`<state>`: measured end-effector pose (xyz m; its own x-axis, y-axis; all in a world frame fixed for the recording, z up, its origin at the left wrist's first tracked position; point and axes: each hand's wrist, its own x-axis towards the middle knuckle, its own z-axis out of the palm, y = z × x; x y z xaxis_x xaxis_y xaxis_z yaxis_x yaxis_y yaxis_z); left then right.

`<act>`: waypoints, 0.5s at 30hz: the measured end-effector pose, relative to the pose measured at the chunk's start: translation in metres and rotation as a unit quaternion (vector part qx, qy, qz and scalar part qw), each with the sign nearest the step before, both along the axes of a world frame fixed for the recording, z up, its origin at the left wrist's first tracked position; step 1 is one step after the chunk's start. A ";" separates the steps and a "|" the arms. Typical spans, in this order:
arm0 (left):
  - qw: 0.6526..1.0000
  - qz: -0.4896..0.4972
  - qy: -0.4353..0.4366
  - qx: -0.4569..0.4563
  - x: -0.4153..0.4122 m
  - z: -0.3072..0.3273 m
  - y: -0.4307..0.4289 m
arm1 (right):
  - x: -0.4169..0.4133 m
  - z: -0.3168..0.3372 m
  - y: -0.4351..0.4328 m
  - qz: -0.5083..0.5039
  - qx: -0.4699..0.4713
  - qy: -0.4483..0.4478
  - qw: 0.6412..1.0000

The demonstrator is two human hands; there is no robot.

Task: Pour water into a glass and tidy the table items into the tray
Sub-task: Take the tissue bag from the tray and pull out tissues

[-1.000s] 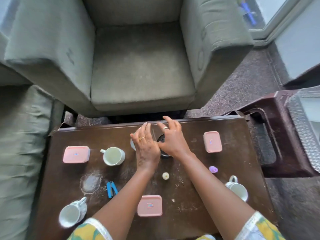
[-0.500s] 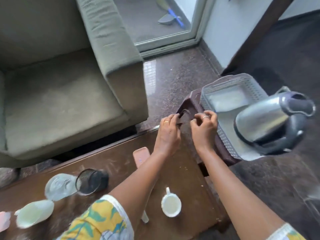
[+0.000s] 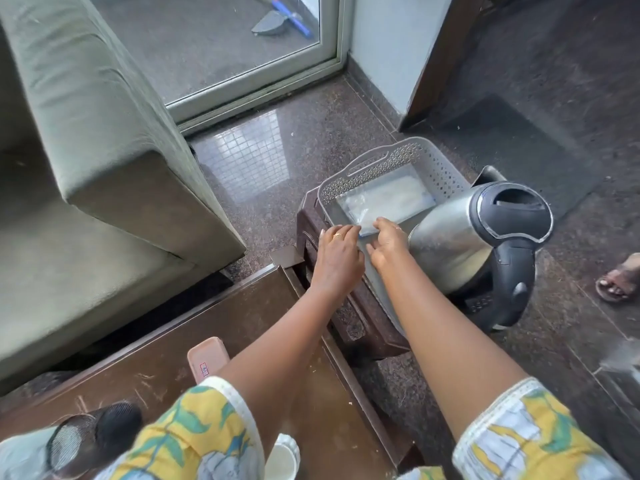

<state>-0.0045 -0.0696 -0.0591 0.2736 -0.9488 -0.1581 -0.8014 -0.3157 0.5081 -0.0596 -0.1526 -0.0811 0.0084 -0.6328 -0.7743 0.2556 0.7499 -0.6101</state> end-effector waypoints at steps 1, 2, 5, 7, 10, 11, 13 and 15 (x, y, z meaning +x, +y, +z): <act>1.000 0.002 0.006 -0.002 -0.001 -0.002 0.002 | 0.000 -0.002 -0.004 -0.013 0.001 -0.012 1.000; 1.000 0.004 0.012 -0.006 -0.001 -0.004 0.004 | 0.001 -0.003 -0.007 -0.024 0.004 -0.028 0.999; 0.998 0.019 0.044 -0.026 0.001 -0.005 0.010 | 0.006 -0.003 -0.015 -0.042 0.022 -0.053 0.997; 0.996 0.031 0.066 -0.053 0.001 -0.003 0.014 | 0.007 -0.003 -0.017 -0.060 0.018 -0.052 0.997; 0.991 0.064 0.097 -0.072 0.003 0.000 0.024 | 0.006 0.000 -0.017 -0.081 -0.031 -0.034 0.996; 0.988 0.079 0.107 -0.073 0.005 0.001 0.028 | 0.007 0.004 -0.016 -0.087 -0.047 -0.039 0.994; 0.982 0.110 0.133 -0.078 0.010 0.002 0.037 | 0.010 0.017 -0.012 -0.107 -0.079 -0.061 0.989; 0.971 0.148 0.166 -0.088 0.015 0.004 0.048 | 0.015 0.036 -0.006 -0.133 -0.112 -0.089 0.981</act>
<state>0.0106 -0.0212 -0.0548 0.4996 -0.8570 -0.1266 -0.4719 -0.3918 0.7898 -0.0449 -0.1584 -0.0449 -0.0574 -0.7850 -0.6169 0.5420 0.4944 -0.6796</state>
